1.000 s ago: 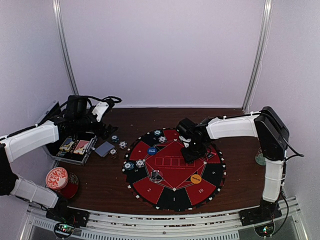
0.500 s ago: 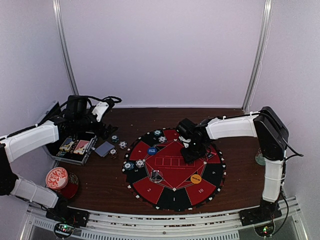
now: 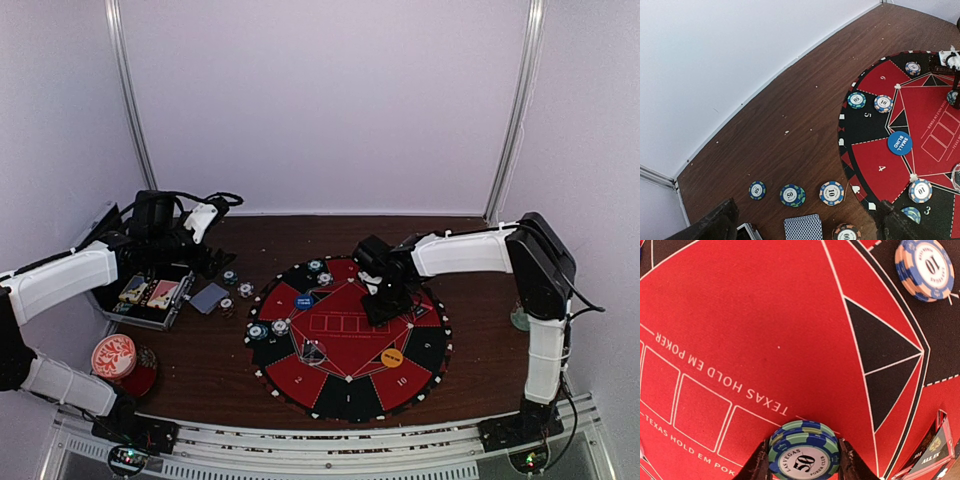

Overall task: Distribute texas hold em gaming equipment
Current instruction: Move the pile of poker chips to position 7.

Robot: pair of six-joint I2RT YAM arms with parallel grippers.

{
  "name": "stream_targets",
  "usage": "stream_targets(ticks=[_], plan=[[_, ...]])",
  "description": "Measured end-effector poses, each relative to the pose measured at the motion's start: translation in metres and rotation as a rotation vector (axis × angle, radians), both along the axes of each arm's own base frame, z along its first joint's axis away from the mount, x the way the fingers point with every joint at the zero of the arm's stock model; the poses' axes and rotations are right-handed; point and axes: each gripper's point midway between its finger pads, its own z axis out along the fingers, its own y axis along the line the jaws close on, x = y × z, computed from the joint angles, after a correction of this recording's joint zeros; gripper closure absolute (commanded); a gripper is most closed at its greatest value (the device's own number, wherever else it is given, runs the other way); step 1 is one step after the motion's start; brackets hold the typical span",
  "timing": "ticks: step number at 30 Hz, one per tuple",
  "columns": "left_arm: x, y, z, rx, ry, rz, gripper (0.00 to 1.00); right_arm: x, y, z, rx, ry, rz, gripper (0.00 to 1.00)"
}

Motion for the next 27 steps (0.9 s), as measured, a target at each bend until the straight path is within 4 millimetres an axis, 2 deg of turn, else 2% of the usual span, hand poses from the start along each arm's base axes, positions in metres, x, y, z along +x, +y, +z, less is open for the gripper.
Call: stream_targets(ticks=[7, 16, 27], plan=[[-0.001, 0.0, 0.004, -0.005, -0.01, -0.001, 0.02, -0.001, 0.001, 0.0, 0.002, 0.005, 0.0, 0.76], [-0.001, 0.0, 0.006, -0.007, -0.014, -0.001, 0.02, 0.004, -0.006, 0.001, -0.007, -0.001, -0.032, 0.77], [-0.001, 0.0, 0.006, -0.007, -0.014, -0.001, 0.02, 0.028, -0.04, 0.002, -0.049, -0.02, -0.131, 0.77]])
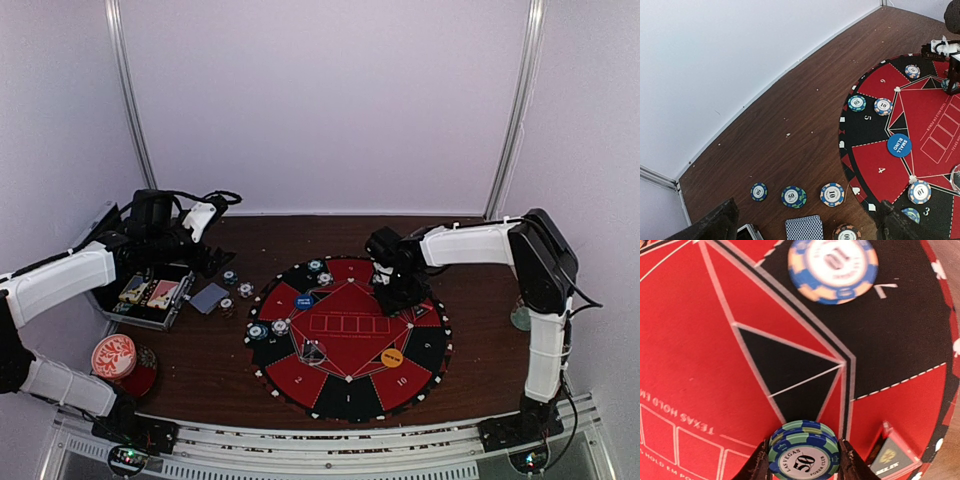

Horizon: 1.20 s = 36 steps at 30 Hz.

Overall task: Distribute texas hold em gaming equipment
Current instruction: Move the pile of poker chips to position 7.

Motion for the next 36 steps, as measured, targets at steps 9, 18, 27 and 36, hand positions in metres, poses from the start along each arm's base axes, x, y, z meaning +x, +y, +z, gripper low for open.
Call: stream_targets(ticks=[9, 18, 27, 36], plan=[[0.0, 0.0, 0.0, 0.0, 0.0, 0.0, 0.02, 0.028, -0.016, 0.0, 0.003, -0.023, -0.065, 0.77], [0.0, 0.0, 0.0, 0.0, 0.0, -0.001, 0.02, 0.057, -0.025, 0.001, 0.02, -0.053, -0.113, 0.76], [0.0, 0.0, 0.0, -0.001, 0.001, -0.002, 0.02, 0.076, -0.038, 0.001, 0.024, -0.072, -0.157, 0.76], [0.0, -0.001, 0.0, -0.002, 0.001, -0.005, 0.02, 0.088, -0.042, 0.002, 0.029, -0.082, -0.17, 0.76]])
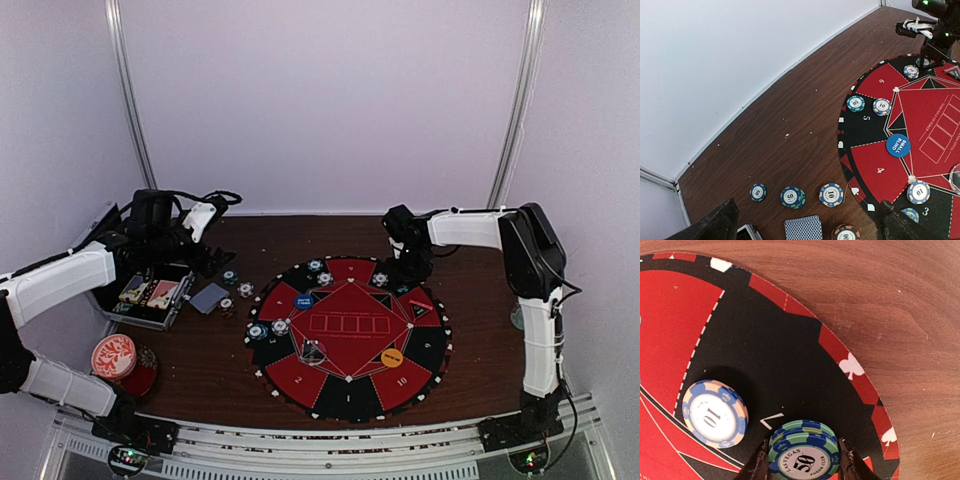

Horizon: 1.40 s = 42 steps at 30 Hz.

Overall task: Distribute texas hold em gaming equipment
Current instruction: Move the pile of poker chips to position 7, then pick up the pile of poker chips from the pile of poker chips.

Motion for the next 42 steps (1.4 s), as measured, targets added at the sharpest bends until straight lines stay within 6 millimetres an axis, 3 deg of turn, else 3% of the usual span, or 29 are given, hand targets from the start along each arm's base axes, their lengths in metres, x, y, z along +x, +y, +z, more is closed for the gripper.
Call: stream_targets(ticks=[5, 24, 31, 36, 42], plan=[[0.0, -0.001, 0.0, -0.002, 0.001, -0.003, 0.02, 0.001, 0.0, -0.001, 0.002, 0.002, 0.009, 0.73], [-0.001, -0.001, 0.0, -0.003, 0.001, -0.006, 0.02, -0.005, 0.0, 0.001, 0.014, 0.012, 0.014, 0.45], [-0.001, -0.001, 0.0, -0.003, 0.001, -0.006, 0.02, -0.006, 0.004, 0.012, 0.023, -0.004, 0.023, 0.38], [-0.001, -0.001, 0.0, -0.003, 0.001, -0.005, 0.02, -0.005, 0.007, 0.034, 0.041, -0.044, 0.027, 0.28], [0.0, 0.0, 0.0, 0.001, 0.001, 0.002, 0.02, -0.013, 0.024, 0.095, 0.058, -0.175, 0.063, 0.2]])
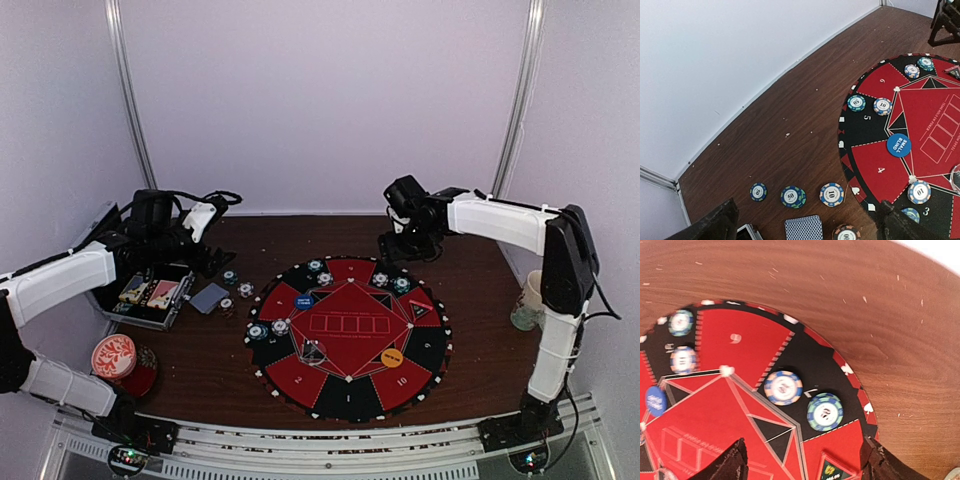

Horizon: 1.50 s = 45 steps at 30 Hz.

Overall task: Distribute texas hold em gaming equipment
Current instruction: Pick up the pile of poker chips from the pile of poker chips.

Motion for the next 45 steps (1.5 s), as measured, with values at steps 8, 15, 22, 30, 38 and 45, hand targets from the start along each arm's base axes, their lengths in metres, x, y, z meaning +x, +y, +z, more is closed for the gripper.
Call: stream_targets(ticks=[8, 15, 22, 30, 38, 45], plan=[[0.005, 0.003, -0.006, 0.018, 0.006, 0.024, 0.02, -0.056, 0.043, 0.053, 0.029, -0.162, 0.109, 0.08], [0.011, 0.003, -0.021, 0.038, 0.032, 0.036, 0.02, -0.114, 0.047, 0.014, 0.029, -0.172, 0.175, 0.0], [0.015, 0.006, -0.033, 0.059, 0.051, 0.046, 0.02, -0.125, 0.018, 0.009, 0.065, -0.267, 0.105, 0.0], [0.025, 0.016, -0.044, 0.065, 0.068, 0.073, 0.02, -0.119, -0.002, 0.028, 0.102, -0.413, 0.012, 0.0], [0.03, 0.02, -0.065, 0.077, 0.122, 0.073, 0.02, -0.117, -0.014, 0.032, 0.101, -0.475, -0.042, 0.0], [0.028, 0.017, -0.088, 0.102, 0.199, 0.041, 0.02, -0.116, -0.014, 0.029, 0.095, -0.476, -0.045, 0.0]])
